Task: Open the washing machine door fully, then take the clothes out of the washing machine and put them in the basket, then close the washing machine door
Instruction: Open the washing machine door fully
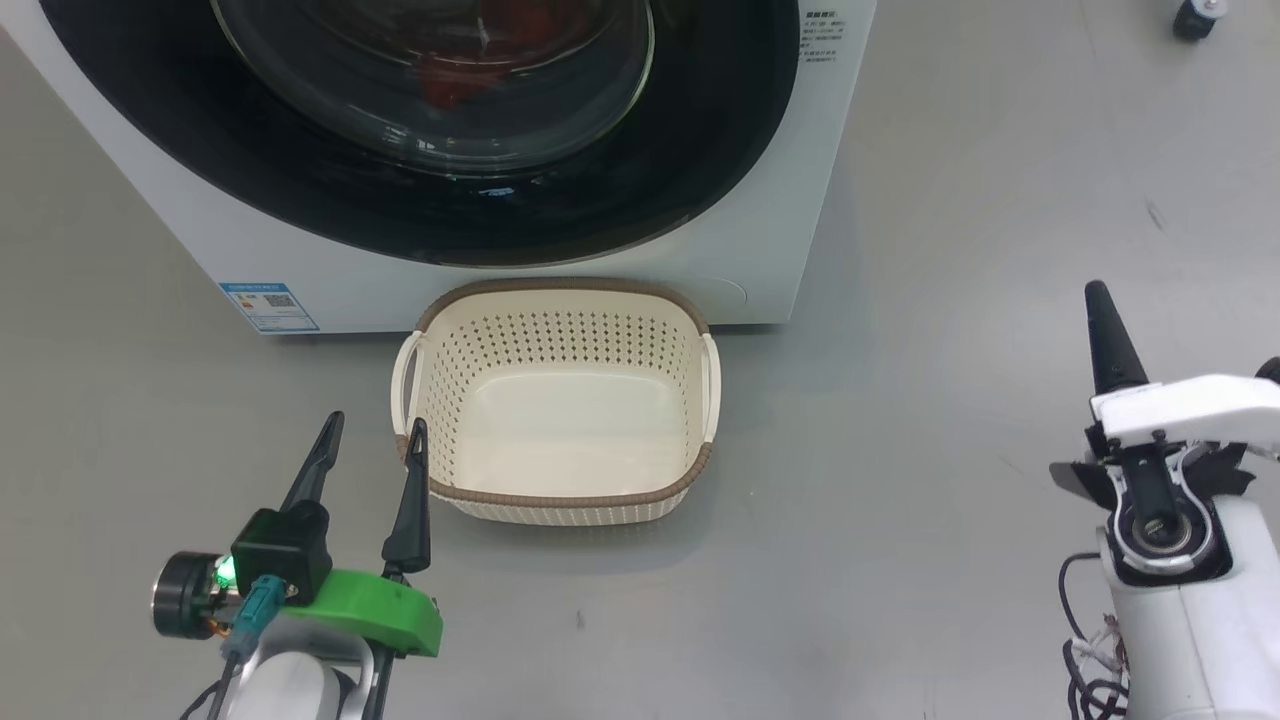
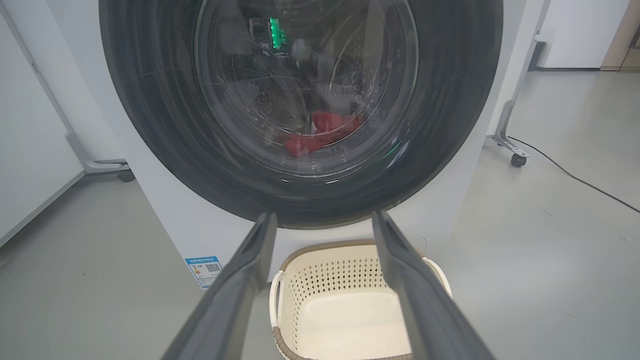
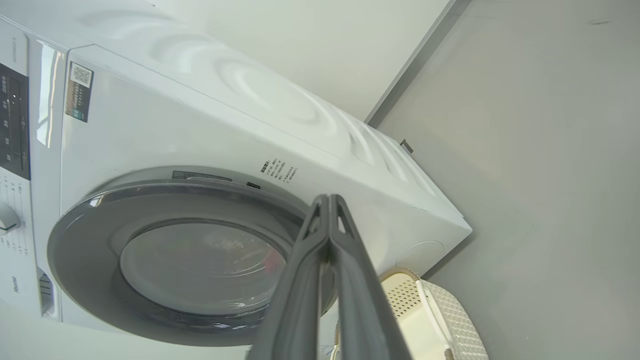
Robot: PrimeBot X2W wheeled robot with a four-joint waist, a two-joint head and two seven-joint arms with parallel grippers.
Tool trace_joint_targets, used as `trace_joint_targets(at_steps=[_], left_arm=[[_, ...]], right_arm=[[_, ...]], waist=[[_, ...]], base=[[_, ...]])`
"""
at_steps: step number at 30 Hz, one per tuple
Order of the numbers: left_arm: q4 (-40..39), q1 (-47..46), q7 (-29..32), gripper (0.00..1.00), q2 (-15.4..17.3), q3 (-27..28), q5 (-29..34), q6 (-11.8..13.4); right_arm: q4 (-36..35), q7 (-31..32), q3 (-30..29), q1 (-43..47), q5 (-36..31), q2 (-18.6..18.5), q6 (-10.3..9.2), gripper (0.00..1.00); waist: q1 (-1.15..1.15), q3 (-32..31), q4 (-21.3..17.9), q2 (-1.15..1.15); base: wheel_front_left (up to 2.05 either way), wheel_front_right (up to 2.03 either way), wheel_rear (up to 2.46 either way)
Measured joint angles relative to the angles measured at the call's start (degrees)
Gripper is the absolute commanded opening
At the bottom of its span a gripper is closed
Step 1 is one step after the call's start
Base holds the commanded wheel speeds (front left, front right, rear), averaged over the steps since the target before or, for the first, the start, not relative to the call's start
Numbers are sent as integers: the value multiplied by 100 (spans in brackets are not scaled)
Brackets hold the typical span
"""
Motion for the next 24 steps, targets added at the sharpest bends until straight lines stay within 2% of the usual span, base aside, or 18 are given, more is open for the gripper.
trace_joint_targets(at_steps=[3,9,14,18,24], left_arm=[[-30,-111,0,100,-25,-40,44,-36],[-135,-334,0,100,-93,-97,80,-56],[-188,-565,0,100,-135,-199,97,-108],[-212,-670,0,100,-145,-225,99,-135],[-267,-866,0,100,-167,-345,131,-178]], right_arm=[[2,357,-135,-350,492,-3,0,0],[15,1010,-236,-1101,1050,-24,-20,0],[34,1586,-256,-1847,1423,-200,-203,0],[56,1866,-246,-2212,1538,-316,-281,0],[148,2326,-178,-2911,1678,-508,-524,0]], waist=[[0,141,67,0],[0,461,222,0],[0,796,396,0],[1,959,487,0],[1,1266,670,0]], base=[[0,0,0],[0,0,0],[0,0,0],[0,0,0],[0,0,0]])
